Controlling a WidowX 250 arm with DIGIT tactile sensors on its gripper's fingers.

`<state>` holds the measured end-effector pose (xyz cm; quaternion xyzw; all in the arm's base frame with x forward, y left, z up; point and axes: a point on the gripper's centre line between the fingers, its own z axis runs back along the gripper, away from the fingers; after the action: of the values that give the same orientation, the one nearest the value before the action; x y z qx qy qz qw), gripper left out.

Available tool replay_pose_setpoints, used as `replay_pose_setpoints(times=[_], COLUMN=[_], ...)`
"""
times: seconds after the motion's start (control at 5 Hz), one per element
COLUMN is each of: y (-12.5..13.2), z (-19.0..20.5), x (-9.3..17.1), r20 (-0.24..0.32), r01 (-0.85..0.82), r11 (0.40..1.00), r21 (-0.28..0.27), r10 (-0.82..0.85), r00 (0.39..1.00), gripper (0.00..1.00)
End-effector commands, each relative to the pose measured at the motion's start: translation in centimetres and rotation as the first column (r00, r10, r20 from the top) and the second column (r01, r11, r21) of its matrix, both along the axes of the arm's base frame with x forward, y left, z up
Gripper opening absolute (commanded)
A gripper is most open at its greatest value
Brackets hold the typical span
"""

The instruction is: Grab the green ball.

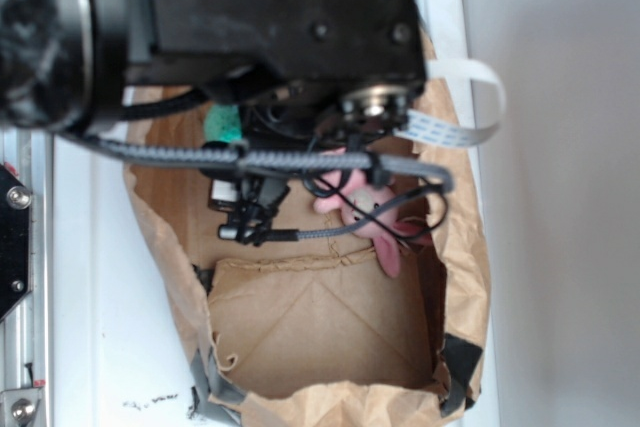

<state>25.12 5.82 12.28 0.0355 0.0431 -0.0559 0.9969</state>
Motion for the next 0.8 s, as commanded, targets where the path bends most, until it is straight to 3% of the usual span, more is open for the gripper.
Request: replay_pose_setpoints(times=[0.0,0.4,0.6], y=[-0.57,-1.17,-1.51], z=[5.87,6.41,6.04], x=[0.83,0.93,1.13], r20=[0.171,0.228,0.31], r01=[-0.049,-0.036,-0.035], r11=[0.966,0.956,0.951], r21=[-0.252,-0.293,-0.306], r10=[0.094,0.107,0.134], r00=[0.981,0.968,0.941], gripper=[0.0,0.0,0.0])
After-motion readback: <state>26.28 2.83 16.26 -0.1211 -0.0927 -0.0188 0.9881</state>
